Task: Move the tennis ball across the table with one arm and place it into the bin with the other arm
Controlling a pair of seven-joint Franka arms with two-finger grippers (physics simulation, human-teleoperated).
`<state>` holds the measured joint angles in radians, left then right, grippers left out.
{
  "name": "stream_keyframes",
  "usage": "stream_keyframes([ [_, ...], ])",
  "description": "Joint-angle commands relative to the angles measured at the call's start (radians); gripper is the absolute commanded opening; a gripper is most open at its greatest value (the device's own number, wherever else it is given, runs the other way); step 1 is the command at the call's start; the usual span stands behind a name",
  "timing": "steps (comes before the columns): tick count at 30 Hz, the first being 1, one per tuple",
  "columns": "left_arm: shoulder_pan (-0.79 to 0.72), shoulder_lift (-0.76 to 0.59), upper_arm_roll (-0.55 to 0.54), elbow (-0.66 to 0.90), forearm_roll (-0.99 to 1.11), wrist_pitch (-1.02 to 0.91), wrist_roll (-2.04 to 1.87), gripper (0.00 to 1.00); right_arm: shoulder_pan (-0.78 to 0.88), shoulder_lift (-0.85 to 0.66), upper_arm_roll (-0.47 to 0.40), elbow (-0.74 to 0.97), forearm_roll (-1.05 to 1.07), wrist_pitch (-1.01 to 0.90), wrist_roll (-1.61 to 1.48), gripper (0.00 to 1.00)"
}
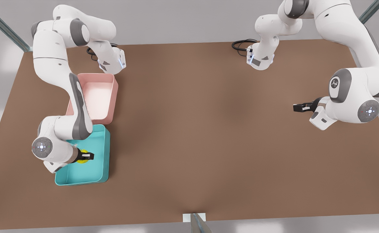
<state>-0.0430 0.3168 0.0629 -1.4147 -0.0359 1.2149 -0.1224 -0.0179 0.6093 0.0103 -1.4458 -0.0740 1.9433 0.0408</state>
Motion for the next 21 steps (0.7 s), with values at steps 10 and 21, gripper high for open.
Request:
stream_keyframes([
  [10,0.000,-0.004,-0.003,0.000,0.001,-0.006,-0.005,1.00,0.030,0.040,0.008,0.194,0.000,-0.371,-0.049,1.00],
  [21,-0.001,-0.007,-0.005,0.014,0.002,-0.026,-0.002,1.00,0.072,-0.445,0.028,0.008,-0.009,-0.593,-0.035,1.00],
])
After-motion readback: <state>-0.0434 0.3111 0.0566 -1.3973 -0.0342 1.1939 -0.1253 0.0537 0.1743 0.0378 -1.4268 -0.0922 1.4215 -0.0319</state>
